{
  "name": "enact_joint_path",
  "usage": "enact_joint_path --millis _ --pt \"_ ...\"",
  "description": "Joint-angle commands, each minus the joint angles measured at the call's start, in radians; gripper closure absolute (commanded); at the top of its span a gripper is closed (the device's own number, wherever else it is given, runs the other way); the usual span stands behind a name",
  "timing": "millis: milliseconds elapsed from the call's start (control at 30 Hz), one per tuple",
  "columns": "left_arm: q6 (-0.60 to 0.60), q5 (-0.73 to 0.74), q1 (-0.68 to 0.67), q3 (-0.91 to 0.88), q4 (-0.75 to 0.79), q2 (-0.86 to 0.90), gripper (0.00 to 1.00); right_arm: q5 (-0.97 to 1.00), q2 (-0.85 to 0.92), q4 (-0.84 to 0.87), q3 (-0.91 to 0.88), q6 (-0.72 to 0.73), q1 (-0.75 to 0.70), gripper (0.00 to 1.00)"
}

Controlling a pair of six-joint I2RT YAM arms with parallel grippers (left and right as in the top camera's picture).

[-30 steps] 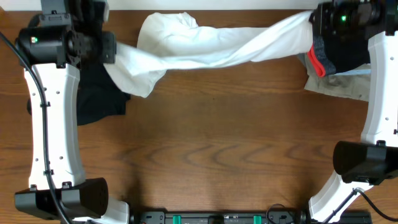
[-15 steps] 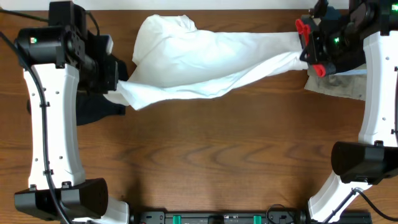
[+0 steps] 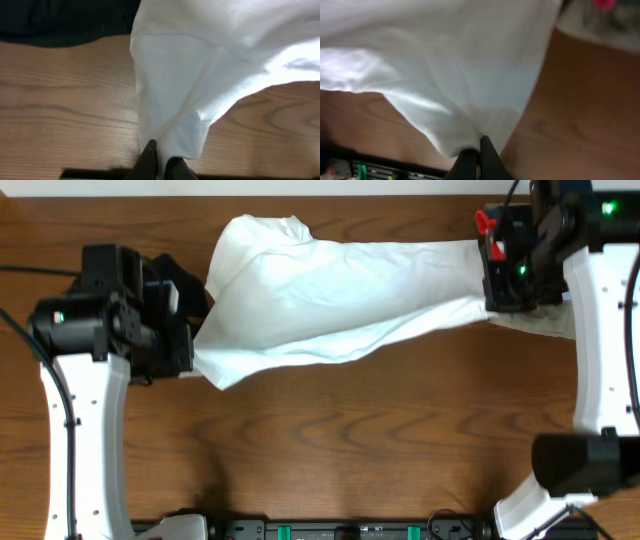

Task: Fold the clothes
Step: 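Lower the T-shirt flat onto the table center with both grippers, then open both grippers and release the T-shirt's bottom corners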

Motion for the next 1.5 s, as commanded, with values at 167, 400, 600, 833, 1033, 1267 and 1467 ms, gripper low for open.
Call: enact_joint_path --millis 167,400,600,833,1033,1267,1467 --pt "-0.061 -0.004 0.008 -0.186 0.035 -0.022 0.94 0.14 -0.304 0.16 -0.377 0.23 0.004 0.99" --pt "-0.12 -0.004 0.008 -0.341 0.091 -0.035 0.94 0.14 -0.398 0.263 -0.684 0.287 -0.03 0.99" --pt "-0.15 0.0 -0.006 -0.407 0.125 -0.065 0.94 0.114 -0.399 0.351 -0.814 0.299 -0.058 0.99" --pt "-0.18 -0.003 -0.064 -0.523 0.231 -0.077 0.94 0.097 -0.399 0.374 -0.883 0.314 -0.106 0.99" --pt "-0.198 -0.02 -0.07 -0.573 0.385 -0.076 0.94 0.082 -0.399 0.449 -0.952 0.313 -0.142 0.99" --pt "-0.198 -0.039 -0.07 -0.573 0.574 -0.075 0.94 0.068 -0.399 0.592 -0.972 0.299 -0.153 0.99" --pt "-0.197 -0.039 -0.07 -0.573 0.686 -0.067 0.94 0.053 -0.391 0.702 -0.972 0.277 -0.153 0.99"
